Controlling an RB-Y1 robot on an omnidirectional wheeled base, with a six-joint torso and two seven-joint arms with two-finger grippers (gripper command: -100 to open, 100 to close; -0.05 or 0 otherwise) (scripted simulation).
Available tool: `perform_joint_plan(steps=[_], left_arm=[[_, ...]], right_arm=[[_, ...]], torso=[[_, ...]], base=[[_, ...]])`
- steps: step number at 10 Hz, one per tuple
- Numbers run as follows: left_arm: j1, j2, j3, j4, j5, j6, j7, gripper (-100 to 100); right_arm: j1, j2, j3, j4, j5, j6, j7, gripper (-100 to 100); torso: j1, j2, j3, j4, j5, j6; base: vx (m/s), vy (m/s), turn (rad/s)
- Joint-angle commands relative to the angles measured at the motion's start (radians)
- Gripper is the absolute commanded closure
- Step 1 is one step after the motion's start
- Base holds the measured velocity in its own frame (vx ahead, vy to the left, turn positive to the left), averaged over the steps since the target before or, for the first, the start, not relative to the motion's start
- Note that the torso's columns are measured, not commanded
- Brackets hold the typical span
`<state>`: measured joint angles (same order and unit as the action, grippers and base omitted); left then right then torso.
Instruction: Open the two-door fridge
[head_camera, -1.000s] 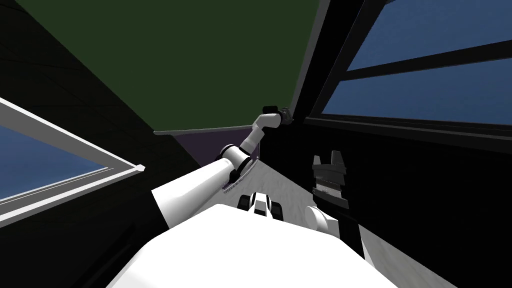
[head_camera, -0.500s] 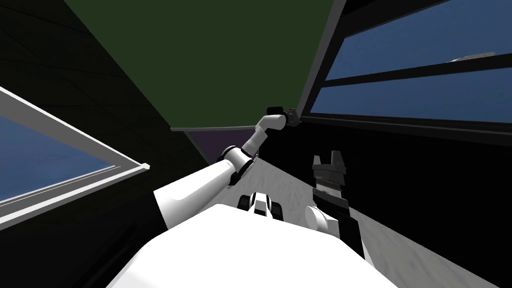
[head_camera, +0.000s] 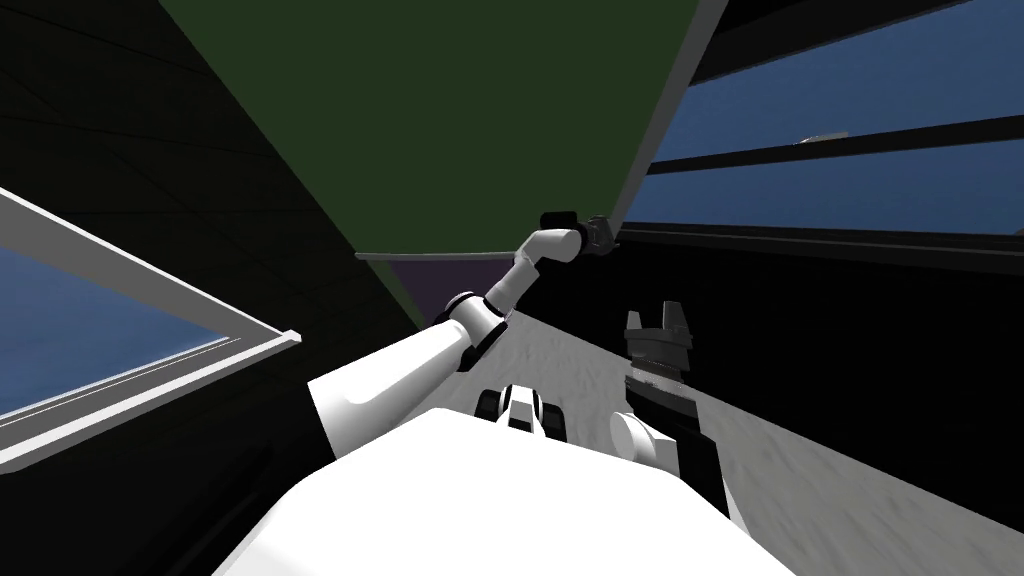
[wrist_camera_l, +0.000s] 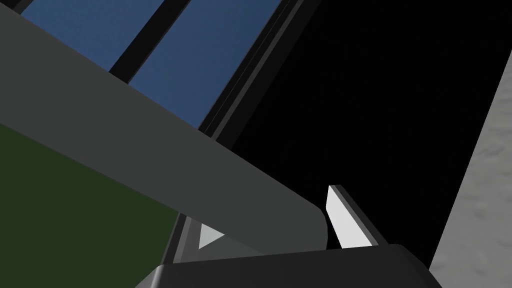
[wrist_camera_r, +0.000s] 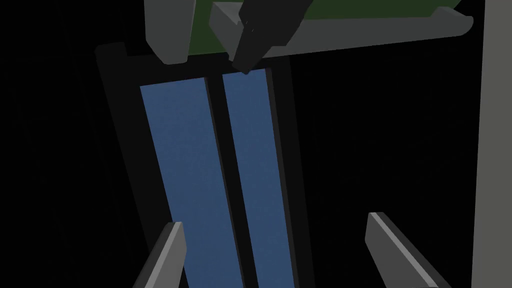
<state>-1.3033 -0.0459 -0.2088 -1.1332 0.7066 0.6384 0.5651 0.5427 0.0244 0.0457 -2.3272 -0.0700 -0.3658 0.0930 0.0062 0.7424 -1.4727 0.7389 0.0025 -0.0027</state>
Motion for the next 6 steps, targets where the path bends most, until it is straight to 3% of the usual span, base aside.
perform_joint_plan(steps=[1,2,3,6], left_arm=[[0.016,0.0,-0.047,-0.047,0.048,0.011,0.004,100],[0.019,0.0,-0.064,-0.063,0.067,0.014,0.006,100],[-0.025,0.013,-0.048,-0.058,0.071,0.041,0.03,-100],[-0.082,0.036,-0.042,-0.078,0.094,0.094,0.07,-100]], right_arm=[[0.0,0.0,0.0,0.0,0.0,0.0,0.0,0],[0.0,0.0,0.0,0.0,0.0,0.0,0.0,0],[0.0,0.0,0.0,0.0,0.0,0.0,0.0,0],[0.001,0.0,0.0,0.0,0.0,0.0,0.0,0]], torso=[[0.0,0.002,0.001,-0.001,0.0,-0.001],[0.0,-0.002,0.0,-0.001,0.0,-0.001],[0.0,-0.002,-0.002,0.0,0.0,-0.001],[-0.012,-0.014,-0.009,-0.004,-0.004,0.003]], base=[[-0.251,0.139,-0.14],[-0.234,0.131,-0.134],[-0.098,0.027,0.094],[0.055,-0.069,0.099]])
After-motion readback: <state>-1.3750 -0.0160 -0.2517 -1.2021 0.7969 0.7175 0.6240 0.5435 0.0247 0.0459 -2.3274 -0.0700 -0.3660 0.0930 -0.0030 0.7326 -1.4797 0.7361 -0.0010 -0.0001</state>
